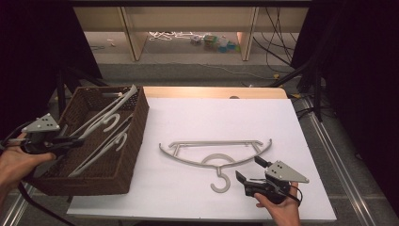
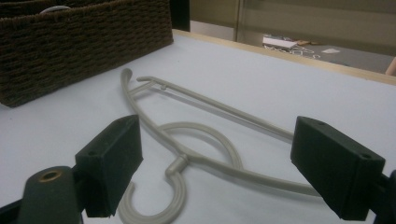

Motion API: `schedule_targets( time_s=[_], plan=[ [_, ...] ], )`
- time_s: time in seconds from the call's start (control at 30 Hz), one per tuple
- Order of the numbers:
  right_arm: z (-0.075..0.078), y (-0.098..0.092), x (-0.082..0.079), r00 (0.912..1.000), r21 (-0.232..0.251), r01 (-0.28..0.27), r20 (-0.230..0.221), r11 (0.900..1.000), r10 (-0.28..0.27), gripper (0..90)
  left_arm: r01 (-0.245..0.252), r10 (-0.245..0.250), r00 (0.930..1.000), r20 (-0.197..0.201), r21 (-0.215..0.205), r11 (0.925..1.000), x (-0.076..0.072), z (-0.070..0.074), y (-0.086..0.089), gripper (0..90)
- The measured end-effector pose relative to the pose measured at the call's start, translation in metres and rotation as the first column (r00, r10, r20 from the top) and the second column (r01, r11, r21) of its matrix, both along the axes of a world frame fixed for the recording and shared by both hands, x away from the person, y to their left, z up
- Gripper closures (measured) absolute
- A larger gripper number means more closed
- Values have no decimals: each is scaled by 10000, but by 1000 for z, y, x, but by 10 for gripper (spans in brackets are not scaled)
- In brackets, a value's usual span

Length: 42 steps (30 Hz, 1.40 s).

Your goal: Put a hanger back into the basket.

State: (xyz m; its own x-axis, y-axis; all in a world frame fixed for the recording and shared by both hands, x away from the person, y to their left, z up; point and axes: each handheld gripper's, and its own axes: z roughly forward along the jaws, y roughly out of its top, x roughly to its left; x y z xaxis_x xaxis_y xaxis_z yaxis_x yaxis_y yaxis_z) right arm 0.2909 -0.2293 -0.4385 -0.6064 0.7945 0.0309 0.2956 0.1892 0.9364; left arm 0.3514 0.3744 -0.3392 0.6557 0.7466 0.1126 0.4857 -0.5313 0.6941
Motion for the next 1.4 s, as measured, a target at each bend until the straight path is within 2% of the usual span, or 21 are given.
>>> schedule_targets(
  time_s=[0.17,0.2,0.3,0.4,0.47,0.5,0.53,0.67,0.7,0.73,0.8,0.93,1.0,1.03,1.07,1.1,1.2,1.23,1.27,1.33,1.4],
  plan=[
    [0,0,0,10000,24,2,-16,10000,-2,174,124,-120,9998,-131,316,9994,6,-4,5,818],
    [0,0,0,10000,-7,-29,-61,10000,29,174,21,-17,9997,-256,164,9999,8,-6,5,818],
    [0,0,0,10000,19,-35,23,10000,35,174,20,-6,9990,-455,296,9996,12,-12,5,818],
    [-1,0,0,9999,147,-77,-113,9999,79,174,-121,132,9976,-683,157,9998,14,-20,4,818],
    [-1,0,0,10000,183,-67,-39,9998,68,174,-161,168,9978,-642,118,9998,15,-22,4,817],
    [0,-1,0,10000,48,-17,-92,10000,18,174,-157,164,9969,-764,104,9998,18,-27,3,817],
    [-1,0,0,9999,208,-103,-20,9997,103,174,-157,164,9969,-764,104,9998,18,-27,3,817],
    [-1,1,0,10000,179,-72,-52,9998,73,174,-251,263,9949,-970,131,9996,23,-36,-1,816],
    [-1,0,0,9999,137,-85,-99,9999,86,174,-267,281,9928,-1165,133,9996,25,-40,-2,816],
    [-1,0,0,9999,137,-85,-99,9999,86,174,-267,281,9928,-1165,133,9996,25,-40,-2,815],
    [-1,1,0,9999,180,-95,-113,9998,97,174,-35,93,9852,-1713,342,9994,28,-45,-1,815],
    [-1,0,0,9999,176,-93,-110,9998,95,174,-194,234,9835,-1795,237,9995,30,-49,-2,813],
    [-1,0,1,9999,204,-89,-53,9998,90,174,-162,231,9801,-1971,366,9992,30,-50,-4,813],
    [-1,0,0,9999,96,-53,-118,9999,54,174,13,105,9807,-1951,603,9982,30,-50,-4,810],
    [-1,0,0,9998,186,-91,-149,9998,94,174,-57,162,9821,-1876,560,9984,30,-51,-5,805],
    [-1,0,0,10000,198,-75,-56,9998,76,174,-201,240,9842,-1754,241,9995,30,-53,-6,783],
    [-1,1,0,10000,226,-94,-30,9997,95,174,-274,321,9861,-1631,310,9991,29,-49,-6,694],
    [-1,0,0,10000,205,-82,-37,9998,83,174,-562,607,9851,-1609,327,9979,28,-45,-6,694],
    [-1,0,0,9999,205,-85,-65,9998,86,174,-982,978,9871,-1264,28,9952,26,-40,-7,568],
    [0,-1,-1,9999,18,-7,-131,10000,8,174,-1198,1187,9888,-907,-66,9928,21,-33,-8,501],
    [1,-1,-1,9999,4,-11,-139,10000,11,174,-1395,1382,9868,-844,-98,9902,18,-29,-10,439]
  ],
)
